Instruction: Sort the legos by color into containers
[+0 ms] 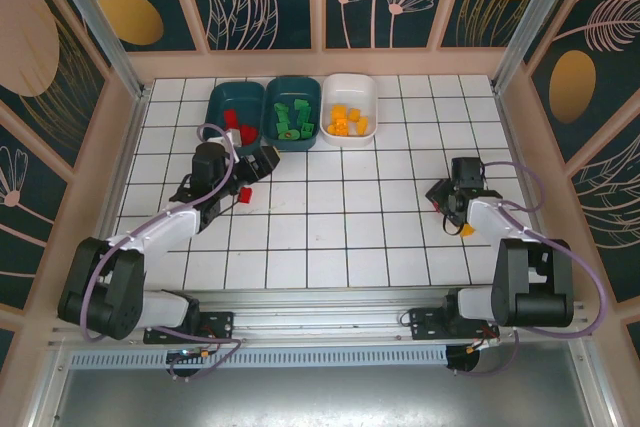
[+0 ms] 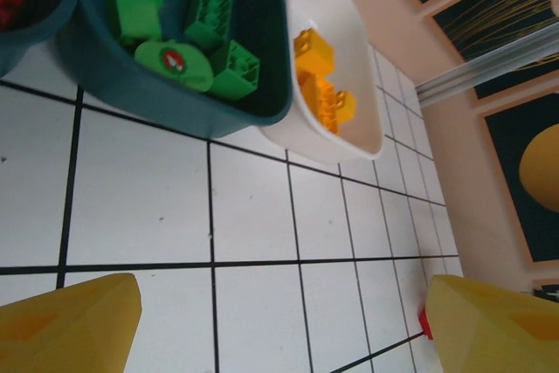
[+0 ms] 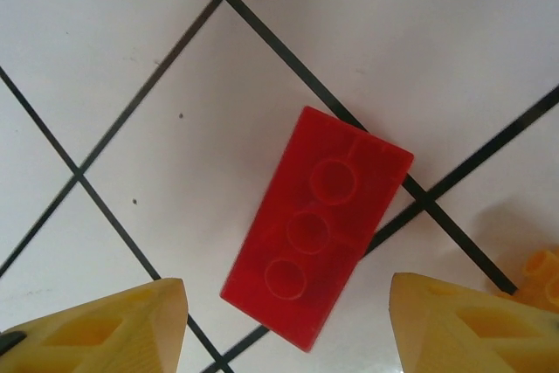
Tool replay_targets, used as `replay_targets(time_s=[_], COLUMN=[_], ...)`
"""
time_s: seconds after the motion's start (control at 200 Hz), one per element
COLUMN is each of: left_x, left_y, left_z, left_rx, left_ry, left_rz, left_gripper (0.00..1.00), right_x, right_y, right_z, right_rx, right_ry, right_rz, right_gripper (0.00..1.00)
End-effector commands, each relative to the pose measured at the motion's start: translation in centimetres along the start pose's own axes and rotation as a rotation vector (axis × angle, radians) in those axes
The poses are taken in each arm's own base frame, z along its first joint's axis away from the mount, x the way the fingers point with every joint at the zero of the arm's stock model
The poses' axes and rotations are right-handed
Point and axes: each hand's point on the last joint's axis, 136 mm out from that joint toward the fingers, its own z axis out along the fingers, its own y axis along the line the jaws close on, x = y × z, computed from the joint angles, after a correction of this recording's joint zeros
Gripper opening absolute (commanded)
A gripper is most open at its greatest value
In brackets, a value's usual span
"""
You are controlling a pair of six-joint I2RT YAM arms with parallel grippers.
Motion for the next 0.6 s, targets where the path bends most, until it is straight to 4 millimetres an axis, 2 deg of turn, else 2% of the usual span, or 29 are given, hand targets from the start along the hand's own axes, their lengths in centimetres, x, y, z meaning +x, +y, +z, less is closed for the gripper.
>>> replay_targets(time_s=[0.0, 0.12, 0.385, 0.596], left_x=[-0.1, -0.1, 0.3, 0.2], left_y=[0.0, 0.1, 0.7, 0.7], left_z=[-0.8, -1.2, -1.8, -1.9], left_rx=[-0.018, -0.028, -0.056, -0.067], left_ry=[-0.005, -0.011, -0.013, -0.015], left_rz=[0.034, 0.039, 0.034, 0.035], left_gripper=[0.85, 0.85, 0.86, 0.86], right_x=[-0.7, -0.7, -0.1, 0.2], right_y=[0.8, 0.8, 0.4, 0.1], right_z=[0.3, 1.2, 2.7, 2.9], right_rx=[-0.036, -0.027, -0.008, -0.002], right_ry=[-0.007, 0.002, 0.025, 0.025], right_rz=[0.038, 0.040, 0.029, 0.007], right_gripper=[0.63, 0.63, 0.53, 0.28])
